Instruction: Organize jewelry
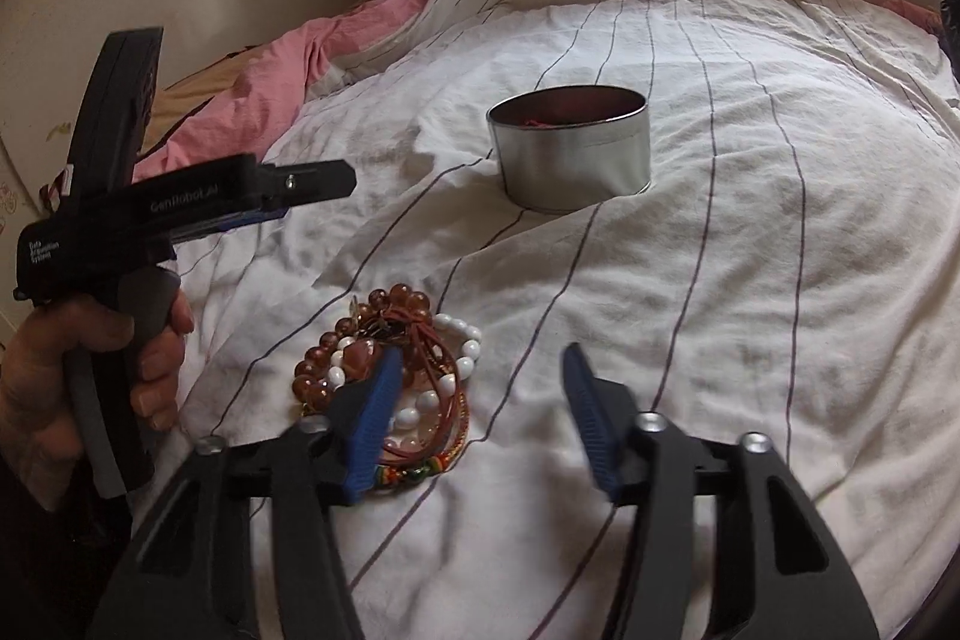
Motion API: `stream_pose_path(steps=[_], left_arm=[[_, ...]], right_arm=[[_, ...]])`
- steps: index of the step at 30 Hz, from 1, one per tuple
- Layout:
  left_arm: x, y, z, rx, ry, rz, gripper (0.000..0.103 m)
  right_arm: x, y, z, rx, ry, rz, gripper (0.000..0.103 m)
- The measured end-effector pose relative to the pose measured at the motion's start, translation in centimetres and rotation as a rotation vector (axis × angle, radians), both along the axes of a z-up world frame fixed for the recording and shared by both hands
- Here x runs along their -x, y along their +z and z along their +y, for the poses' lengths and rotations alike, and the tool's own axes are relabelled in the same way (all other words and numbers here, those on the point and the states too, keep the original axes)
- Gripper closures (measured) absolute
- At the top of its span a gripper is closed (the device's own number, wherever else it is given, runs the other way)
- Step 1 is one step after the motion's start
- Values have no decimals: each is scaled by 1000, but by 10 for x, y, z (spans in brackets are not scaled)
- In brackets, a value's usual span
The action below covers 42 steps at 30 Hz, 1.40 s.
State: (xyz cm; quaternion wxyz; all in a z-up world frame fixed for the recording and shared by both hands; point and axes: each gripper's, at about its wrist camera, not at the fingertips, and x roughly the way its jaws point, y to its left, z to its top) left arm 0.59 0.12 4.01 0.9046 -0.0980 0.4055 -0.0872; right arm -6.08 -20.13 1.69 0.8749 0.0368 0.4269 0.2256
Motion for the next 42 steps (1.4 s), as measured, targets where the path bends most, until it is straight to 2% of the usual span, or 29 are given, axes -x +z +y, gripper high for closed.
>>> stream_pose_path(steps=[1,3,4,9,11,13,14,15,16,18,20,22,23,24,25,28,31,34,36,38,39,40,42], left_arm=[[-1,1,-2,0,0,2,12],[-3,2,-3,2,-2,4,12],[-3,2,-3,0,0,1,12],[-1,5,-5,-13,0,-14,12],[0,7,-8,-31,-13,-20,12],[2,9,-12,-55,-33,-29,12],[3,10,-14,-69,-41,-36,12],[4,11,-16,-80,-46,-42,12],[5,12,-17,-84,-51,-46,12],[4,12,-16,-79,-54,-44,11],[4,12,-14,-72,-50,-40,11],[4,11,-14,-69,-48,-39,11],[4,11,-14,-70,-50,-40,11],[4,11,-14,-71,-52,-40,11],[4,12,-15,-73,-54,-41,11],[4,13,-14,-73,-51,-44,11],[5,14,-12,-73,-52,-45,11],[6,16,-14,-70,-81,-48,11],[9,17,-23,-68,-173,-43,11],[17,18,-39,-105,-289,-59,11],[22,18,-47,-133,-333,-74,11],[24,17,-54,-157,-367,-80,11],[25,9,-63,-174,-399,-57,11]], right_arm=[[1,-2,2,-6,20,9,84],[4,1,3,0,21,-8,97],[5,5,0,0,3,-25,99],[0,14,-39,-31,-176,-57,100],[-4,12,-51,-8,-243,-49,100],[-6,10,-59,-40,-266,-29,100],[-8,10,-59,-81,-243,-21,99],[-9,11,-55,-127,-202,-15,96],[-8,12,-49,-154,-166,-13,64],[-3,17,-32,-129,-117,-57,19],[-4,14,-11,-73,-50,-49,26],[-9,4,-1,-34,-30,0,61],[-12,-1,0,-44,-25,26,71],[-13,-3,-1,-65,-22,40,88],[-12,-1,-4,-76,-26,32,98],[-7,13,-19,-85,-98,-37,101],[-8,20,-52,-104,-244,-62,101],[-13,12,-74,-103,-339,-16,100],[-19,0,-80,-83,-369,46,100],[-20,-3,-82,-68,-386,63,92],[-18,1,-82,-62,-393,40,65],[-15,5,-82,-49,-402,6,44],[-13,10,-79,-35,-396,-28,42]])
